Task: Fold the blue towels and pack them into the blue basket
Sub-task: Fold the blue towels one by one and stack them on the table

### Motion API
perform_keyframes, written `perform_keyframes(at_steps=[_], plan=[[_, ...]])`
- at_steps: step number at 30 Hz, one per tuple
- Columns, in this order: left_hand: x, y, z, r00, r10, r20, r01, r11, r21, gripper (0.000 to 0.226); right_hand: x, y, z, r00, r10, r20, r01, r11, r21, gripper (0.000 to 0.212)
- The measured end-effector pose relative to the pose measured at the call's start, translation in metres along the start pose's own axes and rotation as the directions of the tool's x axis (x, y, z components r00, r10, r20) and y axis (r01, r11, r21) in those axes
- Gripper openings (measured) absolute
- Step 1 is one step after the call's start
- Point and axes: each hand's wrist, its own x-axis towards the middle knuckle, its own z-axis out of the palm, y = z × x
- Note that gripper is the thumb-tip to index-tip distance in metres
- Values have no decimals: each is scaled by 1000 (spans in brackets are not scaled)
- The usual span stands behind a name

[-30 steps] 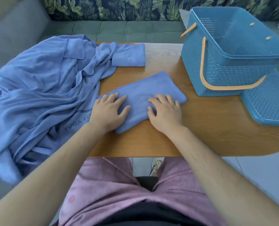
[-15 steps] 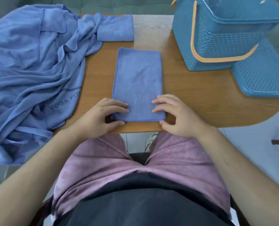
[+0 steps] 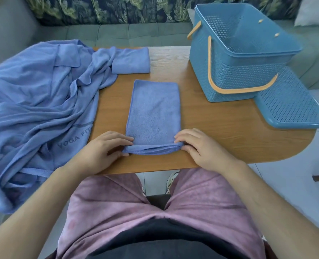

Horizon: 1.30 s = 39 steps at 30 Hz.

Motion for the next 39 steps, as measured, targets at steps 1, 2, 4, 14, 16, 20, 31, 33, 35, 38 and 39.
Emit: perform_keyframes(at_steps=[1,2,4,14,16,20,31,33,35,38,39], plan=[[0,-1,1,1000,9,-13,-9,1000,22,39,0,0,-1,1000,-13,17,13,1000,-12,22],[1,0,2,999,16,-28,-15,999,49,35,1,0,-2,999,-20,26,21,999,-25,23],[2,2,5,998,6,-57,-2,998,65,30,2,-1,-2,1000,-12,19,12,999,-43,22],[40,37,-22,842,-510,-176,385,797,-466,38,30,-21,-21,925,357,-132,-271,860,432,6],[62,27,-29,805,-563,-190,436,777,-454,37,55,-15,-26,892,428,-145,-319,823,470,12],[105,-6,-30,722,-657,-218,519,722,-457,42,103,9,-28,828,543,-140,-452,794,405,25],[156,-53,-14,623,-634,-458,642,749,-162,30,157,45,-10,712,666,-223,-683,730,-2,29],[156,-35,-9,739,-385,-553,481,876,33,24,154,32,-7,790,482,-378,-582,783,-218,29],[155,-18,5,881,-221,-418,317,932,175,37,152,10,4,888,225,-401,-373,862,-343,36],[143,-15,30,951,-262,-166,300,912,281,59,142,-3,36,958,163,-236,-246,890,-384,54],[138,-18,34,941,-309,-140,337,897,287,62,137,0,43,960,210,-184,-268,882,-388,59]])
